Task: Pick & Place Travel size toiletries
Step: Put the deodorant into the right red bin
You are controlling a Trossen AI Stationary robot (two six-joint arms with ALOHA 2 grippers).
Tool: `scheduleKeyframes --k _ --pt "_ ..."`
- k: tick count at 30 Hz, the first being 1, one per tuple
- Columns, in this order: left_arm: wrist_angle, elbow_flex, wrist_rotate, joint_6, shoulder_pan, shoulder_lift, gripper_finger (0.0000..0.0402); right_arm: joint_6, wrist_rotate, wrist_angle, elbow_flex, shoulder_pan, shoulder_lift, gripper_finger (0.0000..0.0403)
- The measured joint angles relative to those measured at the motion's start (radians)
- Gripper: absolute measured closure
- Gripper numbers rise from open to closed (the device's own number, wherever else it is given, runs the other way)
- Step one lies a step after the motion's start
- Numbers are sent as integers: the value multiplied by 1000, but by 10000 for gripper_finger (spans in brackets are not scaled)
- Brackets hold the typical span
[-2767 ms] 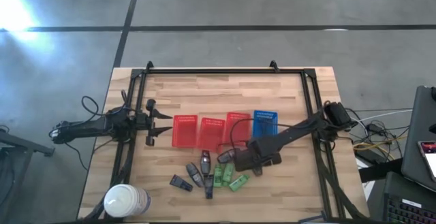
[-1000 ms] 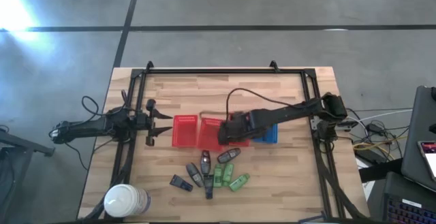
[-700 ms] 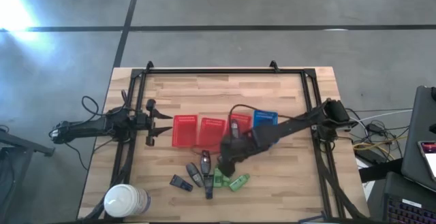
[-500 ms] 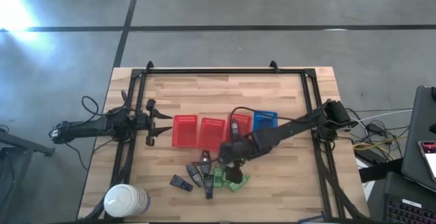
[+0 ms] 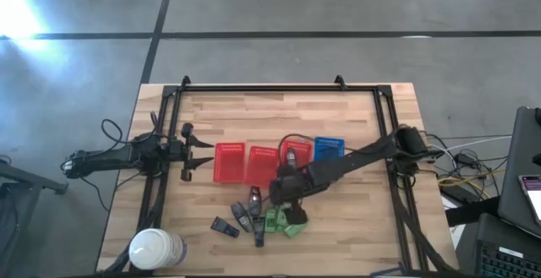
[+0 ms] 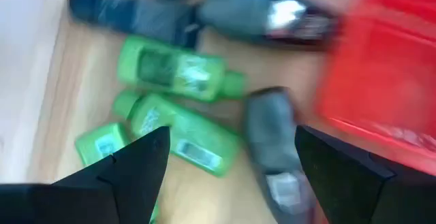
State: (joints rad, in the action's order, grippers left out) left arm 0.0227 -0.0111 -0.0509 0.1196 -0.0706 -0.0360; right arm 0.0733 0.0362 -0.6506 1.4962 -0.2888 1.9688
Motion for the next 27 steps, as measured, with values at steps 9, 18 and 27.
scheduleKeyframes --k 9,18,27 --pt "0 0 0 0 0 0 213 -70 -143 -129 59 -8 33 72" --pt "0 0 1 0 0 0 213 -155 -144 -117 25 3 86 94" --pt "0 0 4 0 0 0 213 -208 -146 -81 26 21 95 123"
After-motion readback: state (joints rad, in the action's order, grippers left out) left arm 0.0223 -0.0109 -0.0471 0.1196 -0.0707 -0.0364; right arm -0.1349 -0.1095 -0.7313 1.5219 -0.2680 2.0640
